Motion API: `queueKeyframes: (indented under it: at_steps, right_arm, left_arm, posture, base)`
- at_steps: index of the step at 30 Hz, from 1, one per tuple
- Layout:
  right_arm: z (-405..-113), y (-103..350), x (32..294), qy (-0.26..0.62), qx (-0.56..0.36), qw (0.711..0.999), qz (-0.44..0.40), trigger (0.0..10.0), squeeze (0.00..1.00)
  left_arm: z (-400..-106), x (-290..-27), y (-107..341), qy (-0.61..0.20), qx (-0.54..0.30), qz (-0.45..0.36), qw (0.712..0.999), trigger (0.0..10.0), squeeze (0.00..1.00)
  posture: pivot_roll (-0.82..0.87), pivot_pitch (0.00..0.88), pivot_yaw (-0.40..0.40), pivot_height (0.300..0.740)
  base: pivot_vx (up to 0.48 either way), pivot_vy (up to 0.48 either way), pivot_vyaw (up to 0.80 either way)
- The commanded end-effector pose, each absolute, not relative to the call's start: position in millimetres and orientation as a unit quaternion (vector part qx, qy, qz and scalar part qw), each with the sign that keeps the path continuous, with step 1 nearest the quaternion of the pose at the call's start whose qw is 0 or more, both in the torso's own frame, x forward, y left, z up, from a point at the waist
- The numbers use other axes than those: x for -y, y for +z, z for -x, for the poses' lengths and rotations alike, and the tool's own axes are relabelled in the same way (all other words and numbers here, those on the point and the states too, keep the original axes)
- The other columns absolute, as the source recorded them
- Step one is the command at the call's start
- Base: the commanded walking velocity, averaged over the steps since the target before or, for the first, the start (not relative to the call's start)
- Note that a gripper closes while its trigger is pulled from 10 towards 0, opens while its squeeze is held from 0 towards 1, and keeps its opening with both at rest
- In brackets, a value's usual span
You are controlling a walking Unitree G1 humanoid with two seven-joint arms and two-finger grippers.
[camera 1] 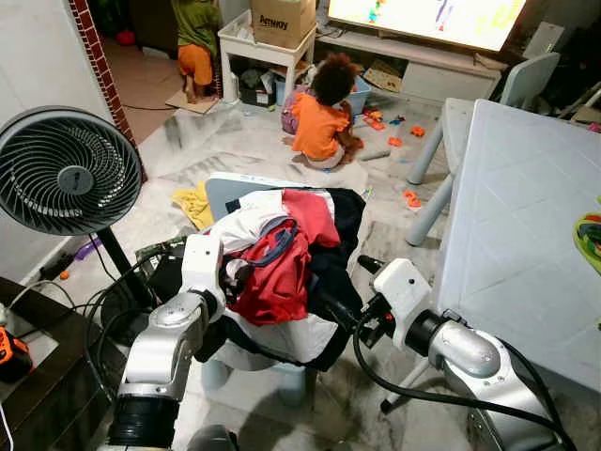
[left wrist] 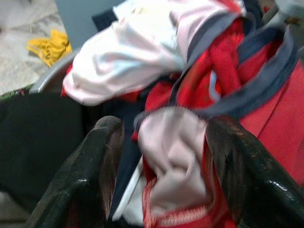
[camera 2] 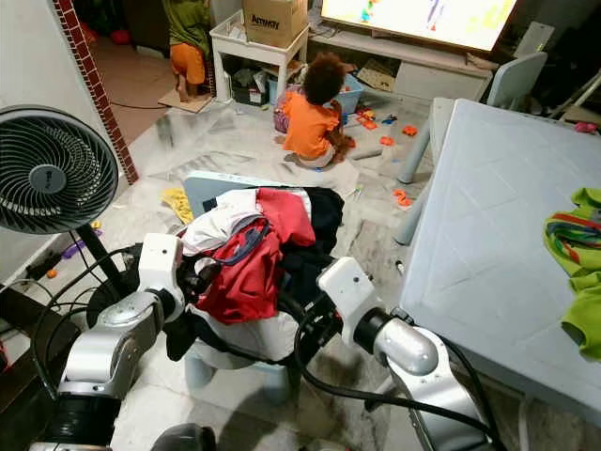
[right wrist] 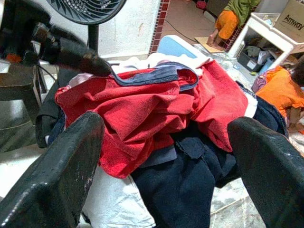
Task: Hang hanger
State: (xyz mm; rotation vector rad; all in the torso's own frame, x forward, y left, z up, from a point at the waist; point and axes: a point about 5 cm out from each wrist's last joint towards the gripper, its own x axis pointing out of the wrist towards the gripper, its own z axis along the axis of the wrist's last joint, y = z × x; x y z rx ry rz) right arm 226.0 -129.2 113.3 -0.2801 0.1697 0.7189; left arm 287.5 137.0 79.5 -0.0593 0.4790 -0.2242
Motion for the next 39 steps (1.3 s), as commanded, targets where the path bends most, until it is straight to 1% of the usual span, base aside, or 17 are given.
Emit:
queueKeyframes:
  at_steps: [1,6,7,9,10,11,15,17,24,31,32,34,39]
  right_arm:
    - [-227,115,130,0.348,-0.077,0.923,0.145,10.0,0.00]
    - [-229,116,129,0.347,-0.072,0.924,0.145,10.0,0.00]
    - [-230,116,129,0.347,-0.072,0.924,0.146,10.0,0.00]
    - [-230,116,129,0.347,-0.072,0.924,0.146,10.0,0.00]
    - [-229,116,129,0.347,-0.072,0.923,0.147,10.0,0.00]
    - [-229,115,129,0.348,-0.073,0.923,0.148,10.0,0.00]
    - [-228,115,129,0.348,-0.074,0.923,0.149,10.0,0.00]
    - [-229,115,128,0.350,-0.074,0.922,0.149,10.0,0.00]
    - [-230,115,127,0.353,-0.074,0.921,0.149,10.0,0.00]
    - [-229,114,129,0.352,-0.076,0.921,0.152,10.0,0.00]
    - [-229,114,129,0.351,-0.076,0.921,0.153,10.0,0.00]
    - [-229,114,129,0.352,-0.076,0.920,0.154,10.0,0.00]
    - [-229,113,126,0.358,-0.075,0.917,0.157,10.0,0.00]
  left_arm:
    - [-291,-132,81,-0.120,-0.239,0.035,0.963,10.0,0.00]
    - [-294,-121,80,-0.148,-0.245,0.041,0.957,10.0,0.00]
    - [-292,-118,77,-0.157,-0.253,0.040,0.954,4.4,0.00]
    - [-291,-117,75,-0.160,-0.257,0.039,0.952,4.4,0.00]
    - [-286,-116,71,-0.169,-0.267,0.035,0.948,0.0,0.00]
    - [-280,-116,66,-0.171,-0.279,0.034,0.944,0.0,0.00]
    - [-271,-120,59,-0.166,-0.292,0.035,0.941,0.0,0.00]
    - [-267,-126,54,-0.149,-0.299,0.042,0.942,0.0,0.00]
    - [-266,-134,52,-0.116,-0.301,0.061,0.945,0.0,0.00]
    - [-261,-133,57,-0.124,-0.297,0.061,0.945,0.0,0.00]
    - [-250,-133,55,-0.129,-0.310,0.067,0.940,0.0,0.00]
    - [-240,-134,52,-0.129,-0.322,0.071,0.935,0.0,0.00]
    - [-231,-138,51,-0.127,-0.333,0.072,0.932,0.0,0.00]
  posture:
    - [-0.05,0.008,-0.079,0.740]
    - [-0.05,0.006,-0.076,0.740]
    - [-0.05,0.006,-0.076,0.740]
    - [-0.05,0.006,-0.076,0.740]
    - [-0.05,0.004,-0.074,0.740]
    - [-0.05,0.004,-0.074,0.740]
    - [-0.05,0.006,-0.076,0.740]
    - [-0.04,0.008,-0.079,0.740]
    - [-0.04,0.009,-0.081,0.740]
    - [-0.04,0.010,-0.080,0.740]
    - [-0.04,0.012,-0.079,0.740]
    - [-0.04,0.013,-0.081,0.740]
    - [-0.04,0.013,-0.081,0.740]
  base:
    - [0.000,0.000,0.00]
    - [0.000,0.000,0.00]
    - [0.000,0.000,0.00]
    - [0.000,0.000,0.00]
    - [0.000,0.000,0.00]
    - [0.000,0.000,0.00]
    - [0.000,0.000,0.00]
    - [0.000,0.000,0.00]
    - [0.000,0.000,0.00]
    - [0.000,0.000,0.00]
    - [0.000,0.000,0.00]
    - [0.000,0.000,0.00]
    - [0.000,0.000,0.00]
